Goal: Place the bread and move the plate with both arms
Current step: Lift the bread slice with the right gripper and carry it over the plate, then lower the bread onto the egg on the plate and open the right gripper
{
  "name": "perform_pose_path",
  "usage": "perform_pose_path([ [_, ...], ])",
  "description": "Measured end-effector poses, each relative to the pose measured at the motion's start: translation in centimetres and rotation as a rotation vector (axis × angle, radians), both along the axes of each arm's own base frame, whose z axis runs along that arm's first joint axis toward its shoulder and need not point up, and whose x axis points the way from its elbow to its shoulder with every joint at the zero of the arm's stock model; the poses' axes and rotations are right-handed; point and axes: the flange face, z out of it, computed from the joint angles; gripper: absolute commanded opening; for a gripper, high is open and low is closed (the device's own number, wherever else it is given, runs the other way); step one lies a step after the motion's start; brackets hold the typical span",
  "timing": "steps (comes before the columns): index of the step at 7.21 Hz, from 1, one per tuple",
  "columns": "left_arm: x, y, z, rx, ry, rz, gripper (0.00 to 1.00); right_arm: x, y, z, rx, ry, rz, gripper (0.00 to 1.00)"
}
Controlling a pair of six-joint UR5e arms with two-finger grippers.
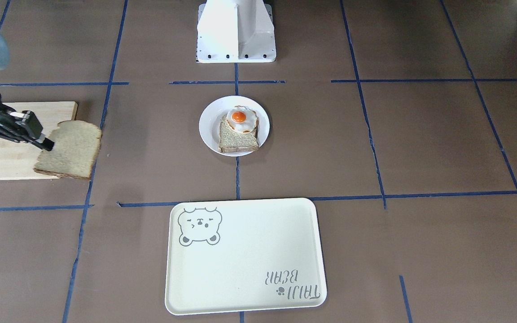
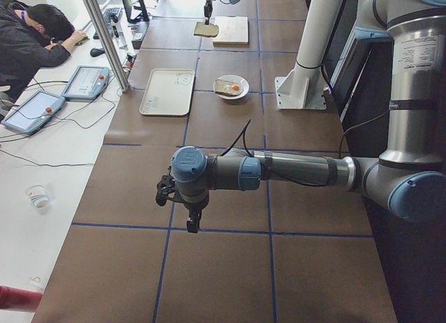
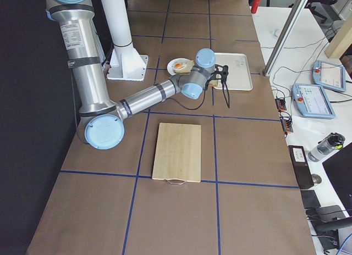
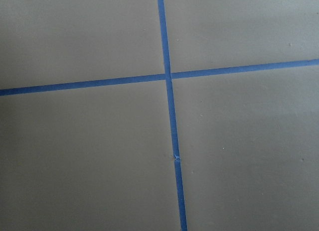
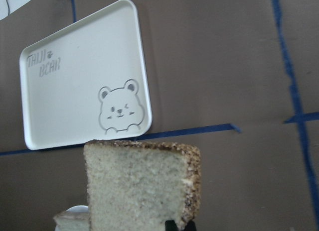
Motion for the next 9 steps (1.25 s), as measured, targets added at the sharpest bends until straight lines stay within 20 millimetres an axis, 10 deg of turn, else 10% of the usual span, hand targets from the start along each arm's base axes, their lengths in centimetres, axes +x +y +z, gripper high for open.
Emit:
perform_pose_path([
  [4, 0.0, 0.1, 0.5, -0.012, 0.002, 0.000, 1.00, -19.1, 8.2, -8.3, 0.113, -0.024, 0.000, 0.00],
  [8, 0.0, 0.1, 0.7, -0.013, 0.004, 0.000, 1.00, -27.2, 12.6, -6.6, 0.124, 0.039, -0.016, 0.02],
  [9, 0.0, 0.1, 0.6, -0.012, 0.005, 0.000, 1.00, -28.2, 13.3, -6.1, 0.125, 0.052, -0.021, 0.18],
])
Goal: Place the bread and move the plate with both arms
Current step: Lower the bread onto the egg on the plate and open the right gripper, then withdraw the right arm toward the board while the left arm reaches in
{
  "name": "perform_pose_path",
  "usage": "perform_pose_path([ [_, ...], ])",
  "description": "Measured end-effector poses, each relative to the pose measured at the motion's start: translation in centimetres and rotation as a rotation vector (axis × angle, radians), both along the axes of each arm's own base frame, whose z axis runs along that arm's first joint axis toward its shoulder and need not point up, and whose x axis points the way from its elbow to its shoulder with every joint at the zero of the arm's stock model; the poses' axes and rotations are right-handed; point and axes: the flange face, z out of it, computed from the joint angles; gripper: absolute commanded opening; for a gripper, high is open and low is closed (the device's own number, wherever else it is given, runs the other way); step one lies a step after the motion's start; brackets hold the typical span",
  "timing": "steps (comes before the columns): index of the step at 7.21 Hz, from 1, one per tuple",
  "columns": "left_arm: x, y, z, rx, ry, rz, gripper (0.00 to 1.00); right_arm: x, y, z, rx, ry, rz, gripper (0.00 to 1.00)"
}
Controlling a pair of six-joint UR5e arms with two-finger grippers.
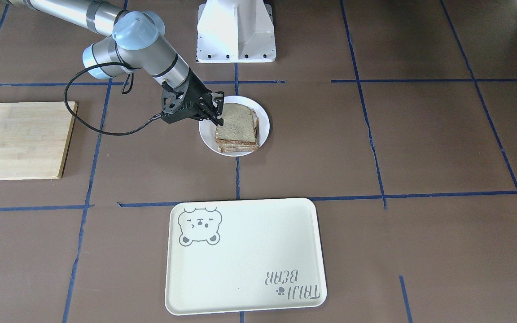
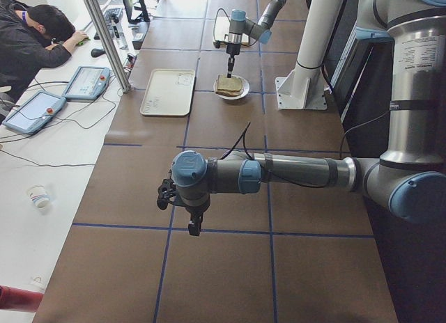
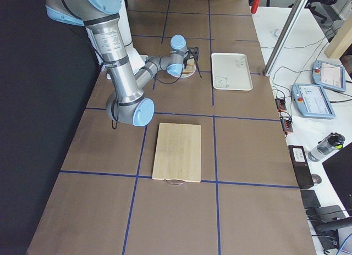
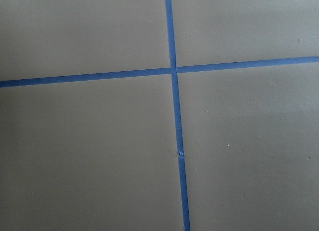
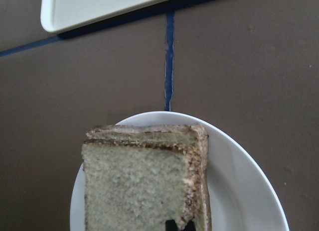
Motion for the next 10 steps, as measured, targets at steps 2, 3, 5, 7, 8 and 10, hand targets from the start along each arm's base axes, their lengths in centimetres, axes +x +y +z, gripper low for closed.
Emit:
perform_pose_path([
  [2, 0.0, 0.0, -0.1, 0.002, 0.000, 0.000, 1.00, -1.0, 1.0, 0.3, 0.003, 0.008, -0.006, 0.89],
  [3, 0.0, -0.1, -0.1, 0.003, 0.000, 0.000, 1.00, -1.0, 1.0, 0.3, 0.003, 0.007, -0.004, 0.98],
  [5, 0.0, -0.3, -0.3, 0.007, 0.000, 0.000, 1.00, 0.2, -0.4, 0.3, 0.004, 0.005, 0.021, 0.99],
  [7, 0.1, -0.7, -1.5, 0.017, 0.002, -0.012, 1.00, 3.4, -4.0, 0.3, -0.012, 0.003, 0.055, 0.99],
  [8, 0.1, -0.9, -2.6, 0.024, 0.005, -0.027, 1.00, 6.2, -6.6, 0.8, -0.032, 0.005, 0.072, 0.99],
  [10, 0.8, -1.2, -6.5, 0.022, 0.043, -0.084, 1.00, 13.4, -11.7, 2.9, -0.056, 0.050, 0.082, 0.99],
])
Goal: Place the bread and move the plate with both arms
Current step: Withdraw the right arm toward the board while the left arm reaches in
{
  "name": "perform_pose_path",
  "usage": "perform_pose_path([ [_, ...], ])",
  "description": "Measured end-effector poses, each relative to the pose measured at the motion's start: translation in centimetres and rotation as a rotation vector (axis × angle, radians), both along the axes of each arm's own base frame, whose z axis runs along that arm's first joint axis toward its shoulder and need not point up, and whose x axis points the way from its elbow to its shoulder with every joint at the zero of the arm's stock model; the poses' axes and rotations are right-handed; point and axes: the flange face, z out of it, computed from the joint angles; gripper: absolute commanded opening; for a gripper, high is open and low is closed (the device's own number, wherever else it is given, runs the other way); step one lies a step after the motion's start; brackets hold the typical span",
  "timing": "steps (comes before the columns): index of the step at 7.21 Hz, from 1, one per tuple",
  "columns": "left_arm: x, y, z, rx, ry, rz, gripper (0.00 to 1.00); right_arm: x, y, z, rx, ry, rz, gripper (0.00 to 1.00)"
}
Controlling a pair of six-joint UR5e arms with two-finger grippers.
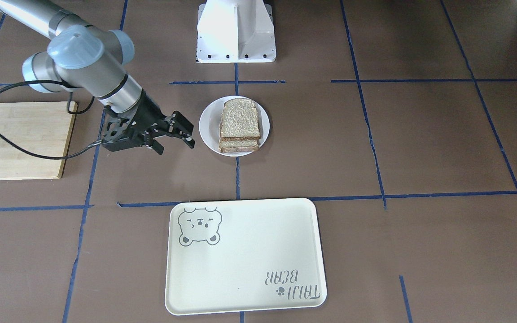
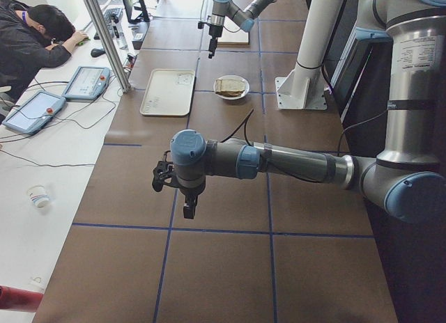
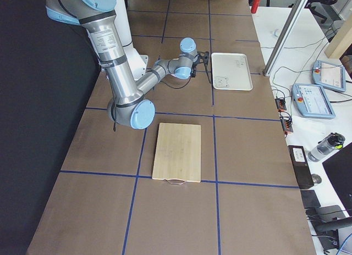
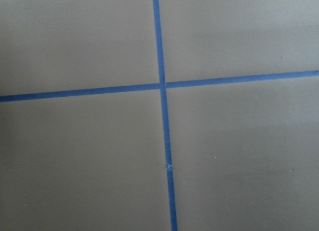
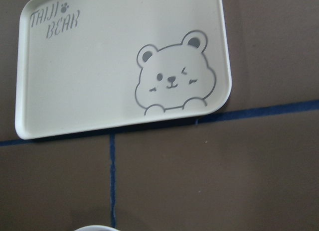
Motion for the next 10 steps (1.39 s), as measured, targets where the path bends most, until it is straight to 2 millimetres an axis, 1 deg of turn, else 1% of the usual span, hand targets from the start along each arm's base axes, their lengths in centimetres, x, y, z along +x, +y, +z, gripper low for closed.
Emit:
perform_pose_path([
  [1, 1.0, -0.1, -2.2, -0.005, 0.058, -0.023, 1.00, 3.6, -1.6, 1.1, 0.017, 0.057, -0.024, 0.99],
  [2, 2.4, -0.2, -4.1, -0.012, 0.119, -0.044, 1.00, 7.1, -2.3, 2.2, 0.043, 0.137, -0.056, 0.99],
  [3, 4.5, -0.4, -5.7, -0.024, 0.169, -0.068, 1.00, 10.6, -2.5, 2.9, 0.071, 0.231, -0.098, 0.99],
  [4, 7.6, -0.5, -7.3, -0.049, 0.215, -0.093, 1.00, 13.8, -2.4, 3.6, 0.093, 0.322, -0.149, 0.99],
  [5, 11.1, -0.3, -8.8, -0.078, 0.261, -0.114, 1.00, 16.8, -2.1, 5.1, 0.115, 0.390, -0.199, 0.99],
  [6, 14.6, 0.2, -10.2, -0.105, 0.304, -0.138, 1.00, 19.9, -1.7, 7.5, 0.139, 0.439, -0.240, 0.99],
  [7, 18.2, 0.6, -11.5, -0.130, 0.342, -0.164, 1.00, 23.5, -1.4, 10.4, 0.152, 0.464, -0.272, 0.99],
  [8, 21.8, 1.0, -13.0, -0.150, 0.374, -0.193, 1.00, 27.2, -0.7, 13.4, 0.137, 0.453, -0.287, 0.99],
  [9, 26.0, 1.7, -14.8, -0.183, 0.422, -0.237, 1.00, 31.2, 0.2, 16.3, 0.091, 0.425, -0.274, 0.99],
  [10, 29.4, 2.7, -16.1, -0.226, 0.492, -0.284, 1.00, 34.1, 0.9, 18.7, 0.035, 0.405, -0.248, 0.99],
])
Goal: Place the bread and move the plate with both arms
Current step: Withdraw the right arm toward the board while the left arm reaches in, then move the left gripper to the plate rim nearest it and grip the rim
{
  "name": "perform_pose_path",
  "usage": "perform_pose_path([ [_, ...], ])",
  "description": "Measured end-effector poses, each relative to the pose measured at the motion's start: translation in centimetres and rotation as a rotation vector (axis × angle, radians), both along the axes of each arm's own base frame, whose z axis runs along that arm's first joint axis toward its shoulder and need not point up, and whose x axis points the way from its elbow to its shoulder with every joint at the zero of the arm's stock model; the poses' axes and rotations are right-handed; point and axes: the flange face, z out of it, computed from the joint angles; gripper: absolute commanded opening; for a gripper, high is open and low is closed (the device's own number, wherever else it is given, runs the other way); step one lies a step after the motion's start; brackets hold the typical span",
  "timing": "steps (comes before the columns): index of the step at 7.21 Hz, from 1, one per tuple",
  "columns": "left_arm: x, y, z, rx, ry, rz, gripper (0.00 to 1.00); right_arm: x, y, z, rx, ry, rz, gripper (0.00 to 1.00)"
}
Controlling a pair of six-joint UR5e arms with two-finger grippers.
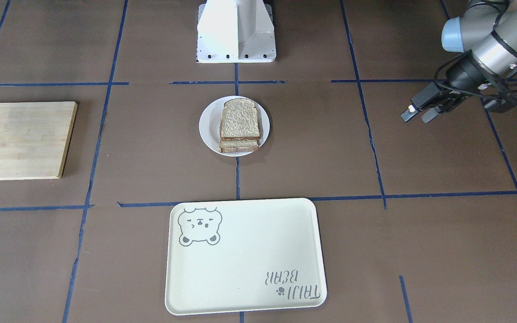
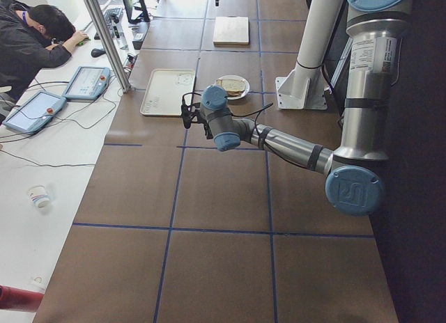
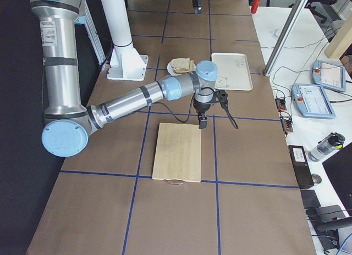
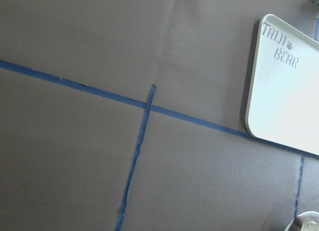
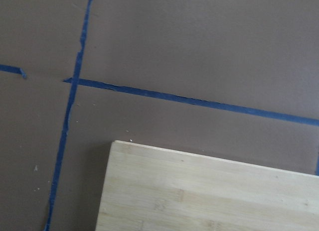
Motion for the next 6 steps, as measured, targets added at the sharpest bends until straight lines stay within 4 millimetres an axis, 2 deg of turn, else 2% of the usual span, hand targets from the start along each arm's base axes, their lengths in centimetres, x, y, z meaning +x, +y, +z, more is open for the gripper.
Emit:
perform_pose_path([
  [2, 5.4, 1.4, -0.6, -0.079, 0.189, -0.075, 0.98, 1.9, 0.4, 2.6, -0.053, -0.001, 0.031, 0.99],
  [3, 9.1, 2.3, -1.3, -0.112, 0.279, -0.100, 0.85, 2.2, 0.5, 3.1, -0.061, 0.002, 0.035, 0.99],
  [5, 17.0, 5.5, -3.9, -0.157, 0.376, -0.091, 0.57, 2.6, 0.5, 3.7, -0.074, 0.004, 0.044, 0.99],
  [6, 19.5, 6.3, -4.6, -0.166, 0.387, -0.076, 0.50, 2.8, 0.5, 4.3, -0.086, 0.004, 0.048, 0.99],
])
